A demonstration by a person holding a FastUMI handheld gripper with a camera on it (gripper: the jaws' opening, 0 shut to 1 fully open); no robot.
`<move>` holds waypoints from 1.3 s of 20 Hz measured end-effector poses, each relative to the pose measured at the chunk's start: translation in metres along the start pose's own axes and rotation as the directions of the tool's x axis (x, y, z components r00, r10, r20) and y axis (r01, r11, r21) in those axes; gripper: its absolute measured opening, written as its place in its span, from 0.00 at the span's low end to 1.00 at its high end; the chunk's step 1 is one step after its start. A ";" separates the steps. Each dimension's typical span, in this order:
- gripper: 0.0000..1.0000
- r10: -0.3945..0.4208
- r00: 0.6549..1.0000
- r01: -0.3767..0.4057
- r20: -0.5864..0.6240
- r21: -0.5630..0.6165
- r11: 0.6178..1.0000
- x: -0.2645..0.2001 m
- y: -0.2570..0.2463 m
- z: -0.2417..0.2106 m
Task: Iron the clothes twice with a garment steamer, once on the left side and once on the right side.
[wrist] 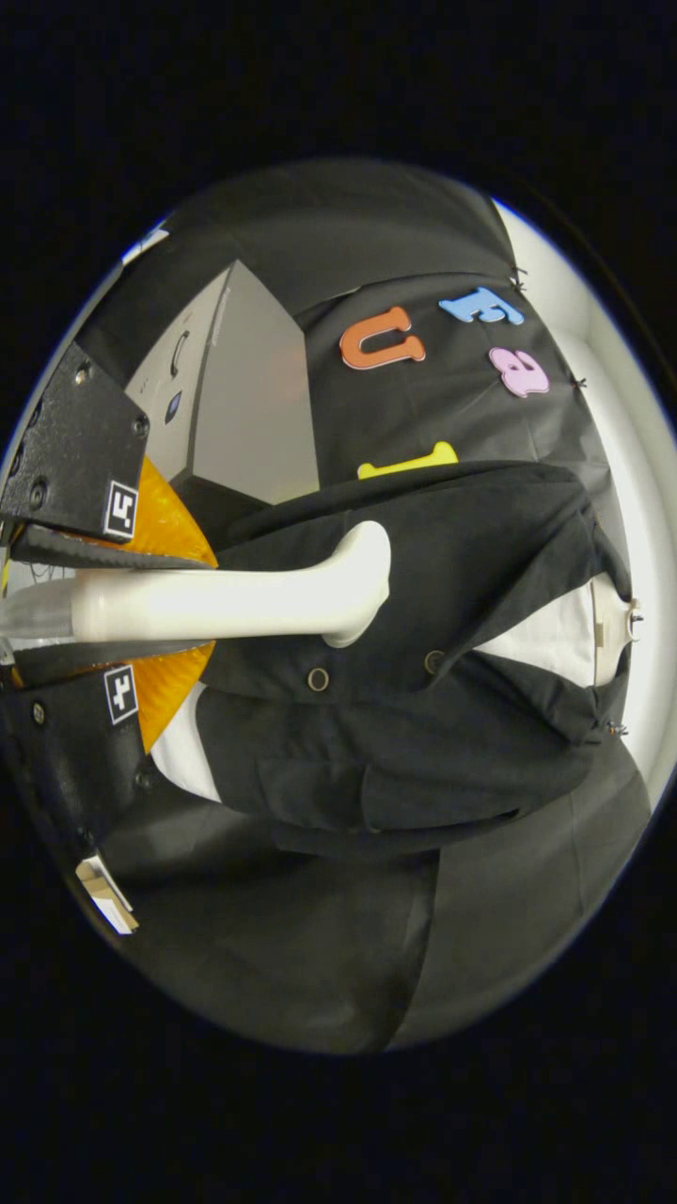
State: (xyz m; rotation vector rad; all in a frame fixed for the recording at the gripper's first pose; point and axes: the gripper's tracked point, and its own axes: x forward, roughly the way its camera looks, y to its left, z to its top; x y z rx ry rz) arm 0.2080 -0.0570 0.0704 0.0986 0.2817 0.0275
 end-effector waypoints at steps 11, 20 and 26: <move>0.36 -0.015 0.997 0.013 -0.075 -0.018 1.000 0.014 -0.012 -0.042; 0.36 -0.022 0.989 0.018 -0.145 -0.030 0.999 0.026 -0.016 -0.079; 0.36 -0.018 0.983 0.011 -0.184 -0.036 0.999 0.029 -0.017 -0.095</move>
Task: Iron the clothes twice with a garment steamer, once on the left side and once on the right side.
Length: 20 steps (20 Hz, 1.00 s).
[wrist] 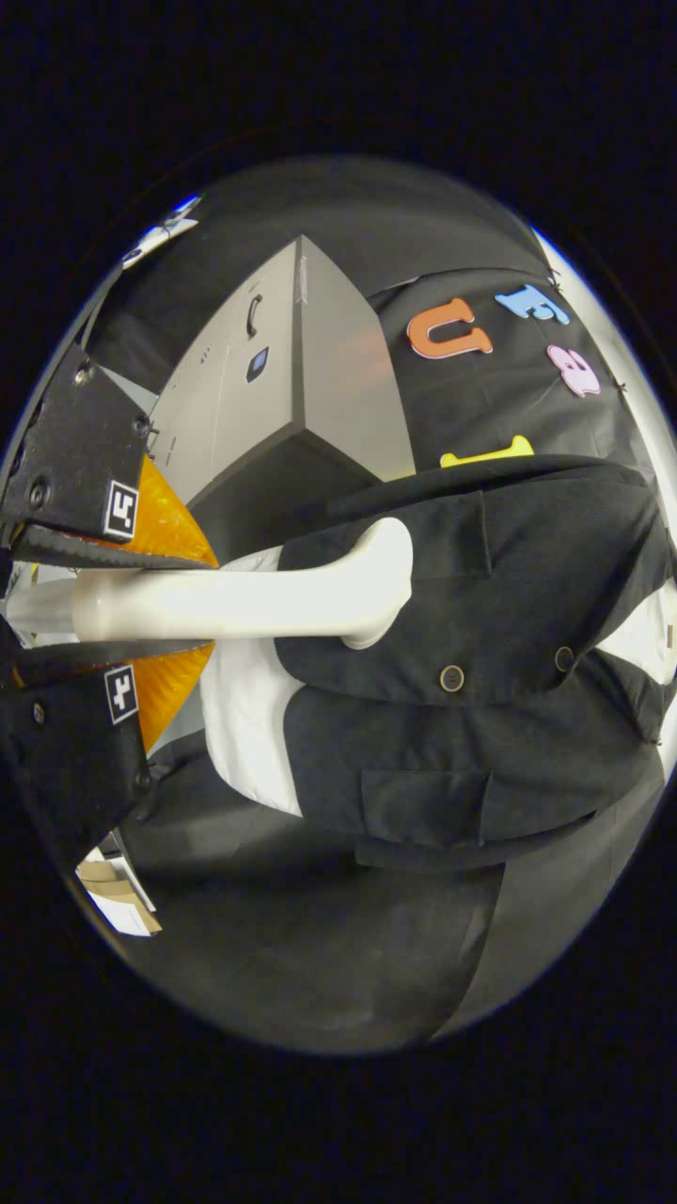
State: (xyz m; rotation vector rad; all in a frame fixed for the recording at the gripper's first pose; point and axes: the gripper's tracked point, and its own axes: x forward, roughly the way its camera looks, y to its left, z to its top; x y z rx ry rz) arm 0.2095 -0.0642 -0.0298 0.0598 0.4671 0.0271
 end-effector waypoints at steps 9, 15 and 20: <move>0.36 0.037 0.997 -0.040 0.069 0.044 0.998 -0.043 -0.009 0.028; 0.36 0.051 0.984 -0.065 0.169 0.082 0.995 -0.098 -0.032 0.064; 0.36 0.035 0.966 -0.068 0.255 0.121 0.990 -0.132 -0.060 0.097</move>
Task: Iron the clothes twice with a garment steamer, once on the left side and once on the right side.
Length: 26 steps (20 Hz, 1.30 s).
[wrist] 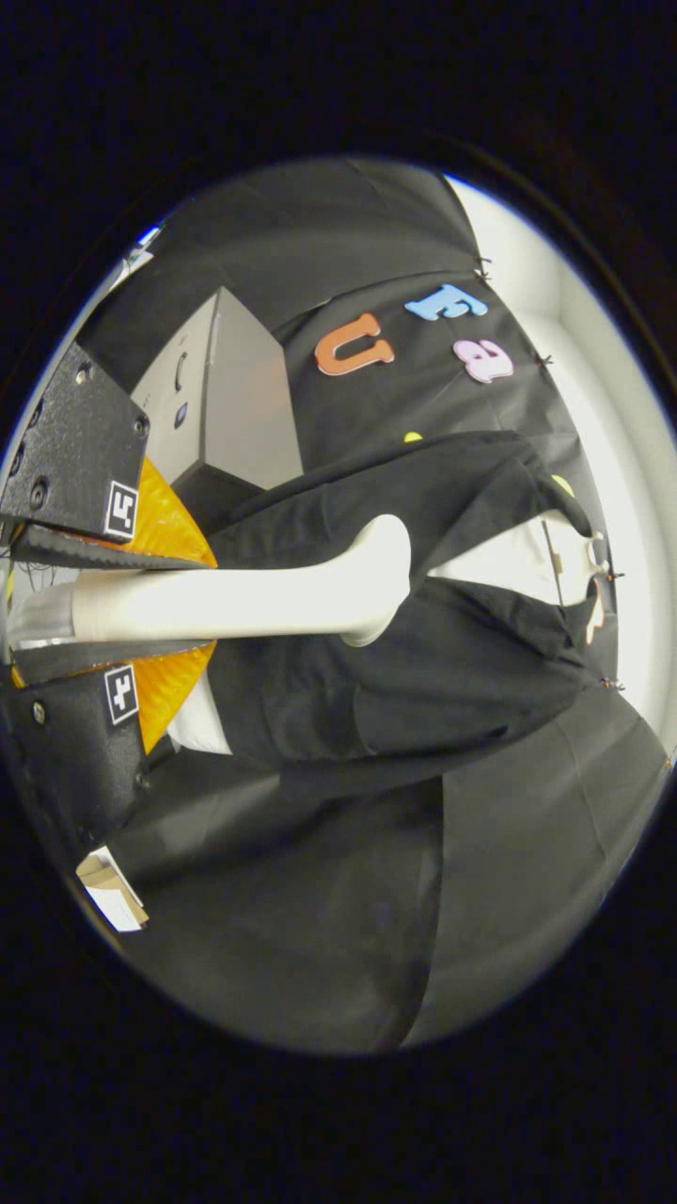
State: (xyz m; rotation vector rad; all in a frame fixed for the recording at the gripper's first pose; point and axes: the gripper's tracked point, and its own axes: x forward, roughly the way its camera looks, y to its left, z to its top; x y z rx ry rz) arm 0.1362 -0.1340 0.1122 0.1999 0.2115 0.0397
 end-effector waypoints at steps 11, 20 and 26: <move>0.36 -0.034 0.980 0.016 0.196 0.091 0.996 -0.008 -0.046 0.120; 0.36 -0.020 0.936 -0.010 0.353 0.084 0.996 0.003 -0.039 0.214; 0.35 -0.054 0.928 0.030 0.367 0.069 0.997 0.031 -0.035 0.230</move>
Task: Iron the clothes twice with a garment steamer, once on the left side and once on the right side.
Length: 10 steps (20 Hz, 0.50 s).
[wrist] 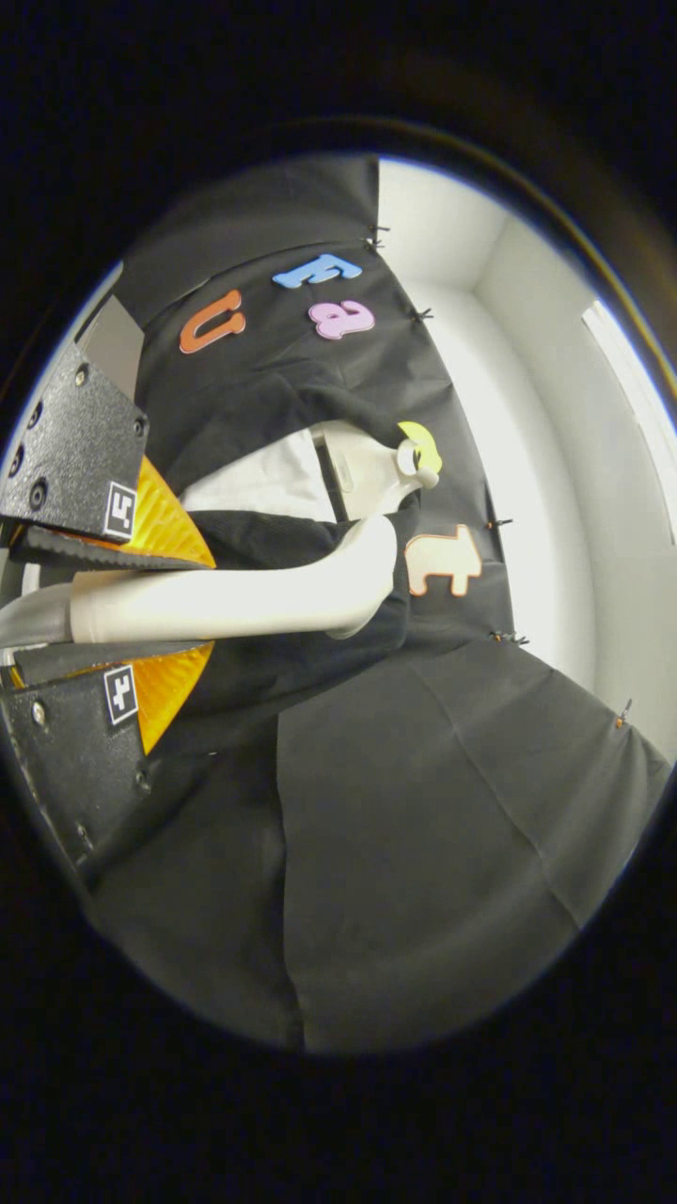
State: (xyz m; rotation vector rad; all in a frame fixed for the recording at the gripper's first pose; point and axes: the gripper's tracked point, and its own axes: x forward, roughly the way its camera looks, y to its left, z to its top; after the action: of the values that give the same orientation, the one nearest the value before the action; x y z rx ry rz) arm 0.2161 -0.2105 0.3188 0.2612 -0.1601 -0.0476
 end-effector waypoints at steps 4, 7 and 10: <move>0.36 -0.007 1.000 0.007 -0.016 -0.005 1.000 0.001 -0.001 -0.006; 0.36 -0.019 1.000 0.019 -0.024 -0.014 1.000 0.002 -0.002 -0.012; 0.36 -0.033 0.999 0.032 -0.035 -0.021 0.999 0.000 -0.002 -0.021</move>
State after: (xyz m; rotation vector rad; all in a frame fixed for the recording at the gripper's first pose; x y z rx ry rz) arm 0.2199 -0.2074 0.2984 0.2443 -0.1201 -0.0770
